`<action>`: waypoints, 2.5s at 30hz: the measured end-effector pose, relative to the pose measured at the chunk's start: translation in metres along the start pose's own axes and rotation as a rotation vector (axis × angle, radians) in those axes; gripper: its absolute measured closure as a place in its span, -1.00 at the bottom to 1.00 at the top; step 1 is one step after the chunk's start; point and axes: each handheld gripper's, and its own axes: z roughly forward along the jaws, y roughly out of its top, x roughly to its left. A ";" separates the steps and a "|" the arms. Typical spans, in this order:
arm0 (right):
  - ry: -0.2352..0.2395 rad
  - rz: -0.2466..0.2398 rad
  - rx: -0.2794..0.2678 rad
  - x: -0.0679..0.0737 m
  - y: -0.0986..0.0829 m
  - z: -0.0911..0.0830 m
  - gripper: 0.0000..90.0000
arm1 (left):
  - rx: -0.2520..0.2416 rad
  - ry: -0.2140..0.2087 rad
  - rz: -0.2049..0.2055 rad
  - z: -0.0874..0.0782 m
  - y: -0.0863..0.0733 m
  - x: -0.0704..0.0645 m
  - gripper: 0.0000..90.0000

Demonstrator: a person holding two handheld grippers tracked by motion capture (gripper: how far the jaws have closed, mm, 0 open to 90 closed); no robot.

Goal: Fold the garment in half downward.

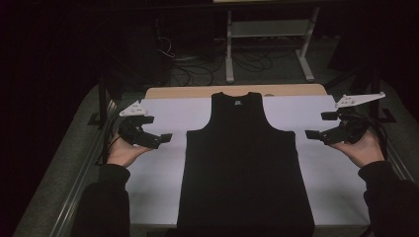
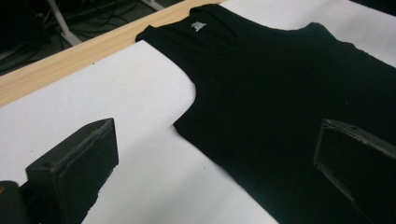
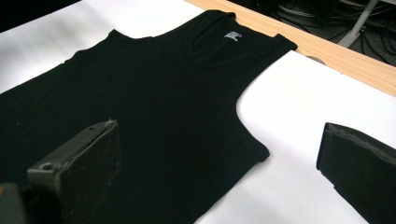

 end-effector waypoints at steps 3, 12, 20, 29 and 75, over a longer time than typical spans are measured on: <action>0.002 -0.003 0.003 -0.003 0.003 0.002 -1.00 | 0.012 -0.006 0.002 0.004 0.003 0.002 -1.00; -0.003 0.004 0.020 -0.014 0.008 0.011 -1.00 | 0.036 -0.019 0.010 0.012 0.013 0.009 -1.00; -0.008 0.015 0.027 -0.023 0.009 0.016 -1.00 | 0.035 -0.022 0.002 0.020 0.018 0.014 -1.00; -0.006 0.025 0.044 -0.032 0.007 0.026 -1.00 | 0.048 -0.028 -0.012 0.030 0.017 0.022 -1.00; 0.025 0.068 0.117 -0.056 -0.007 0.081 -1.00 | 0.141 -0.082 -0.042 0.092 -0.002 0.039 -1.00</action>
